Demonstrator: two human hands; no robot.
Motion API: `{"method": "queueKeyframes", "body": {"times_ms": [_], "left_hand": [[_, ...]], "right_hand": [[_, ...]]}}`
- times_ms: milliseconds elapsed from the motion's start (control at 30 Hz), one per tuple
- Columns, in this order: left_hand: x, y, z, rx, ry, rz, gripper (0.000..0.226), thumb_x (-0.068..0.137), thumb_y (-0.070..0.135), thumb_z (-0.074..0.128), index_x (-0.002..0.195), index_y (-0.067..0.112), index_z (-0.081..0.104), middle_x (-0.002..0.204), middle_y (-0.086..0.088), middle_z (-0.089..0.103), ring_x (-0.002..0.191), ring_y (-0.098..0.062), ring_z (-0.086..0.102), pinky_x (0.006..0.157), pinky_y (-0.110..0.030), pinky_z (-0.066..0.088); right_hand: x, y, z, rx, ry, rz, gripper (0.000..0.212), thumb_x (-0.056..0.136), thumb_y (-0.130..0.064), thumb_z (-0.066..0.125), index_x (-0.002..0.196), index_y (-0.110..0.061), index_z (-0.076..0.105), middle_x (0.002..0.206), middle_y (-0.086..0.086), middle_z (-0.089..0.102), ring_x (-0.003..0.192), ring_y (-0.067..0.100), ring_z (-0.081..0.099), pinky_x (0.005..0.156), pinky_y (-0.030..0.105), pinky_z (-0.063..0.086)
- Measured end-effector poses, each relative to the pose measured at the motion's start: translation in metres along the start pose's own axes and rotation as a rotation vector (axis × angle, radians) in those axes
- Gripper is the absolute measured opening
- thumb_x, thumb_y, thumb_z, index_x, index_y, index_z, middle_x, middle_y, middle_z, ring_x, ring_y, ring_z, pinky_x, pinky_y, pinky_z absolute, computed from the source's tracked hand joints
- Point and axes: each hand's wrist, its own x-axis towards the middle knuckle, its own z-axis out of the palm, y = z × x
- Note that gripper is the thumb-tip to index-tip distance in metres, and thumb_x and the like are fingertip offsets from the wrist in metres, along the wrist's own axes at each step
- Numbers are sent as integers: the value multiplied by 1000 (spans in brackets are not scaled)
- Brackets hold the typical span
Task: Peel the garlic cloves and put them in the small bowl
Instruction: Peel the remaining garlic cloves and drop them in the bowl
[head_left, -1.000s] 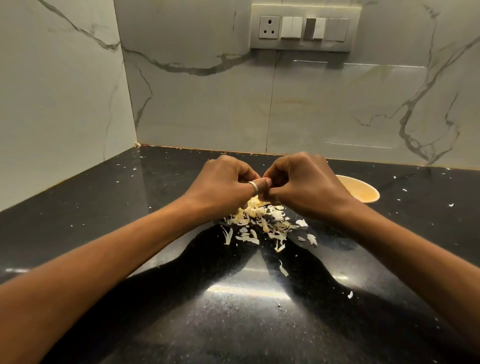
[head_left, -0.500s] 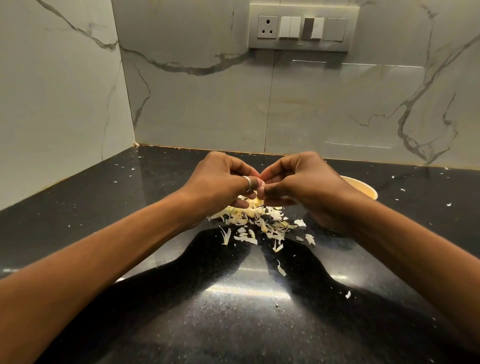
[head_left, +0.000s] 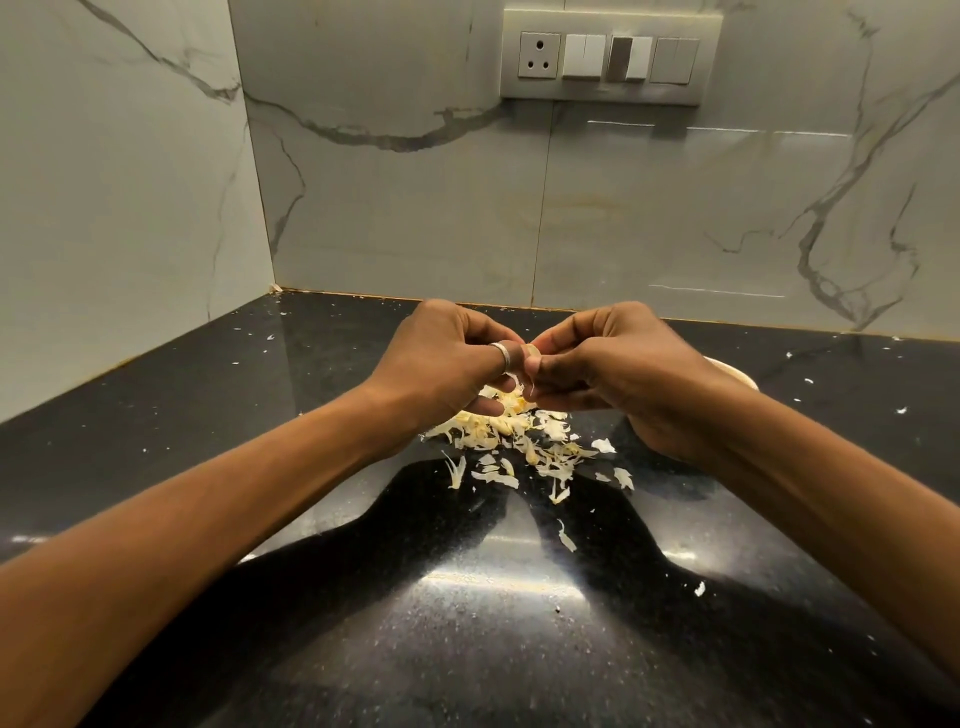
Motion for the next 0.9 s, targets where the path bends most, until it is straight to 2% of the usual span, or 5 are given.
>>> {"method": "queueKeyframes", "body": {"times_ms": [267, 367, 567, 700, 900], "left_hand": [[-3, -1, 2, 440, 94, 318, 10, 90, 21, 73, 90, 12, 79, 69, 6, 71, 55, -6, 68, 54, -25, 59], [-5, -1, 2, 524, 99, 352, 13, 88, 25, 74, 86, 14, 79, 66, 9, 70, 56, -3, 66, 58, -27, 58], [-8, 2, 6, 280, 95, 161, 10, 91, 11, 69, 84, 6, 75, 61, -4, 71, 54, -12, 71, 57, -29, 62], [-8, 3, 6, 122, 70, 33, 14, 92, 10, 68, 78, 10, 72, 60, -5, 70, 56, -18, 71, 60, -31, 60], [-10, 6, 9, -134, 15, -116, 22, 97, 6, 60, 79, -3, 68, 56, -5, 68, 51, -12, 67, 53, -23, 57]], "right_hand": [[-1, 1, 1, -80, -27, -31, 9, 92, 7, 62, 97, 6, 70, 94, 24, 73, 77, 25, 73, 70, 30, 63], [-1, 4, 3, -112, -41, -37, 11, 93, 8, 60, 98, 6, 69, 92, 24, 72, 74, 21, 70, 68, 27, 63], [2, 5, 4, 25, -50, -3, 14, 92, 13, 58, 99, 7, 68, 91, 25, 70, 75, 25, 71, 70, 30, 63], [2, 6, 5, 138, -57, 31, 16, 92, 16, 56, 99, 7, 67, 90, 24, 69, 74, 25, 71, 63, 28, 61], [1, 7, 6, 215, -66, 52, 14, 92, 15, 57, 97, 6, 66, 84, 18, 71, 70, 21, 72, 63, 28, 61]]}}
